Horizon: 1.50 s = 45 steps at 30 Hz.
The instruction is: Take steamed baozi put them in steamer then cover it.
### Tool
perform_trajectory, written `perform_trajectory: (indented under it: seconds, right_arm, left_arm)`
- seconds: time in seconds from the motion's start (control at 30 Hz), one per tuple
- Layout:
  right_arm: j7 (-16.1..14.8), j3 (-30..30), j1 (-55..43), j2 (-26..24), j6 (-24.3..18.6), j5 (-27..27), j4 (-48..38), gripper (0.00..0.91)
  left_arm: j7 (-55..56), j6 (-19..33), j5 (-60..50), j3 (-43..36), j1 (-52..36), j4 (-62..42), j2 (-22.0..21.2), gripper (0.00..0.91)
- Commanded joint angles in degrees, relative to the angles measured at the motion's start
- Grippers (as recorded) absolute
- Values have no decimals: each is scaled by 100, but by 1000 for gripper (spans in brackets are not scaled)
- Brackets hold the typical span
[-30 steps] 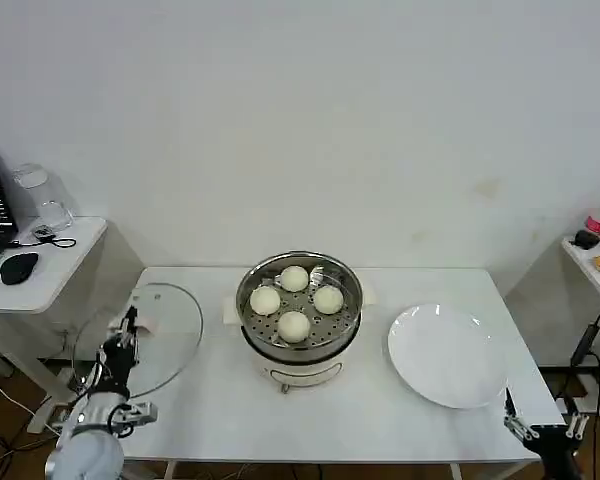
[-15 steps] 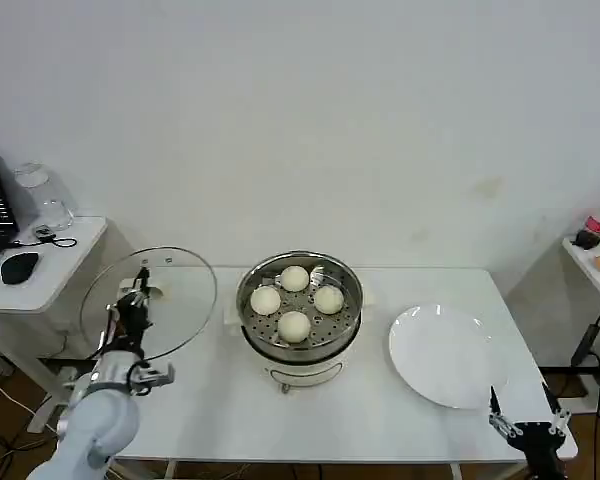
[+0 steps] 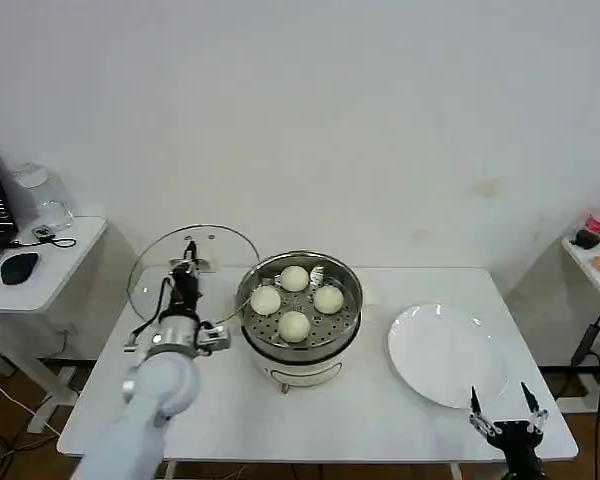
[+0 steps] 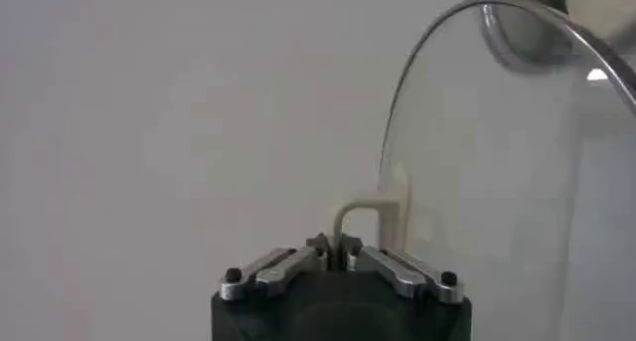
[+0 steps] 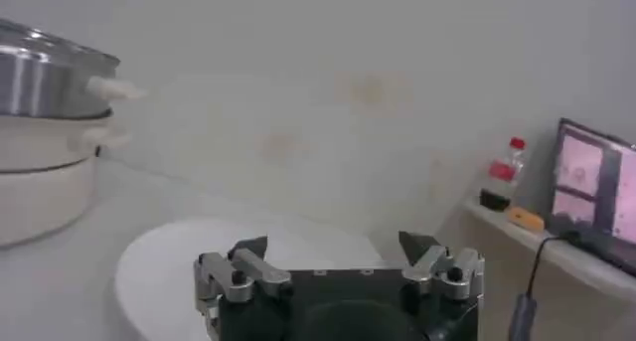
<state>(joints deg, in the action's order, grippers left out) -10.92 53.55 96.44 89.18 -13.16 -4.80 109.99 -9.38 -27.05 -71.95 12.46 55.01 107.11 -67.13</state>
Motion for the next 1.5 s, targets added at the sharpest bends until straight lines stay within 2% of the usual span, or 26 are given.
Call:
perform_trajectory:
  seconds: [0.03, 0.2, 0.63, 1.5]
  right_arm:
    - [4, -178, -26, 83, 4, -156, -45, 907]
    - [2, -203, -16, 90, -1, -198, -60, 907]
    - [9, -259, -36, 97, -5, -234, -104, 907]
    - [-1, -350, -69, 112, -18, -353, -221, 907]
  left_arm:
    - [-612, -251, -1422, -669, -628, -480, -1597, 0]
    - [-616, -227, -1708, -794, -653, -875, -2043, 0]
    - [-694, -187, -2228, -950, -559, -1305, -2447, 0]
    - [-741, -237, -2076, -1197, -344, -1223, -2489, 0]
